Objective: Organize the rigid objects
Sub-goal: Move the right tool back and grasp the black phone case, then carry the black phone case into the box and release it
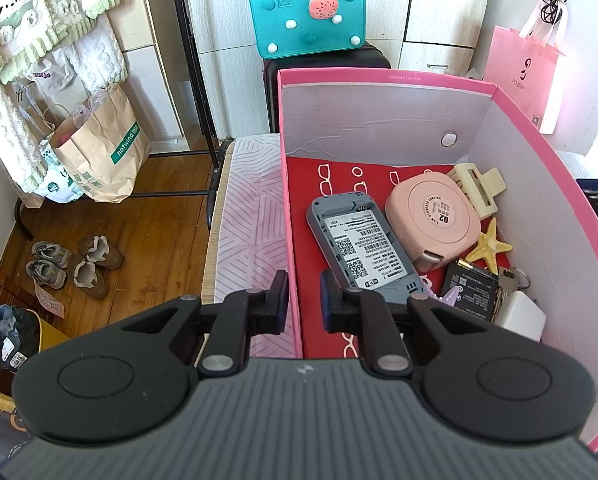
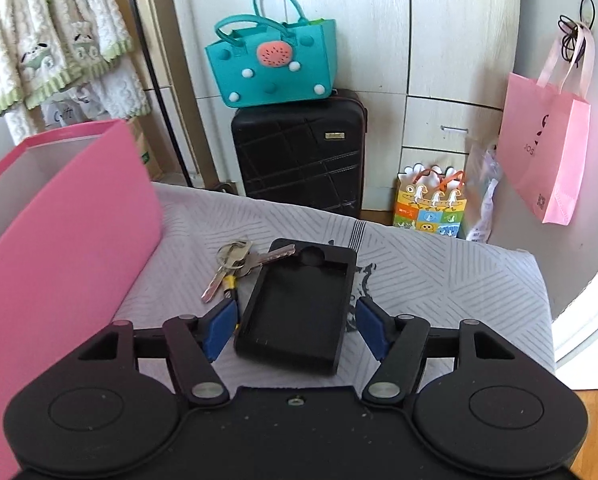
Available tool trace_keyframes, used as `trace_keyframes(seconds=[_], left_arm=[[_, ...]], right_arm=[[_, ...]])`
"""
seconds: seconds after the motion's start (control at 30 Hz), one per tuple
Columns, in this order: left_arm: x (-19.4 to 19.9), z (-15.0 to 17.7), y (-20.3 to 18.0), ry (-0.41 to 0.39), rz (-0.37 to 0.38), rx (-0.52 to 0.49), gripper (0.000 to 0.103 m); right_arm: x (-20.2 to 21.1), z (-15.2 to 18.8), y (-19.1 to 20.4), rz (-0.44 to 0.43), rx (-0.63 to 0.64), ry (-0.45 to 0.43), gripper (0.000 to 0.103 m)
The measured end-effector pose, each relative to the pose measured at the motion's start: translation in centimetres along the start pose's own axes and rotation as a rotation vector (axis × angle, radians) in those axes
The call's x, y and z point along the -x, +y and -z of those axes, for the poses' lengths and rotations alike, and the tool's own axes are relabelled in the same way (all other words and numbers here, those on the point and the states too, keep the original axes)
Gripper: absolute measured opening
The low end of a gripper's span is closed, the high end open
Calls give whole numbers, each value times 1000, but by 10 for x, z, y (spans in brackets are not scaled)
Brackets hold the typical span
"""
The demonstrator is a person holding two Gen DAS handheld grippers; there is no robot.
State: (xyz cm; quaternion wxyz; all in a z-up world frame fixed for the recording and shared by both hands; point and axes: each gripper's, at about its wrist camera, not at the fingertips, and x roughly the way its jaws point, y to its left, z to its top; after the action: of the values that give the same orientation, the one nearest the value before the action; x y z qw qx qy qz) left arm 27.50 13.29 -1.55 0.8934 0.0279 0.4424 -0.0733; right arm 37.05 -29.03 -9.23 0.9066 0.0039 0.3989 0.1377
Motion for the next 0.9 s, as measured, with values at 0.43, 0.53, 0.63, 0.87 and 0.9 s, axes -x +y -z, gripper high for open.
trace_keyframes(seconds=[0.43, 0.53, 0.63, 0.87, 0.9], left_arm=[[-1, 1, -1, 1, -6, -7, 14], [-1, 1, -1, 1, -5, -5, 14], [-1, 1, -1, 1, -5, -5, 14], [-1, 1, -1, 1, -5, -7, 14], [-1, 1, -1, 1, -5, -6, 14]], right_arm=[[-24, -5, 0, 47, 14, 14, 69], [-17, 0, -4, 40, 9, 25, 69], [-6, 8, -9, 18, -15, 40, 69], [8, 24, -11, 27, -7, 64, 71], [7, 26, -12, 30, -4, 59, 71]])
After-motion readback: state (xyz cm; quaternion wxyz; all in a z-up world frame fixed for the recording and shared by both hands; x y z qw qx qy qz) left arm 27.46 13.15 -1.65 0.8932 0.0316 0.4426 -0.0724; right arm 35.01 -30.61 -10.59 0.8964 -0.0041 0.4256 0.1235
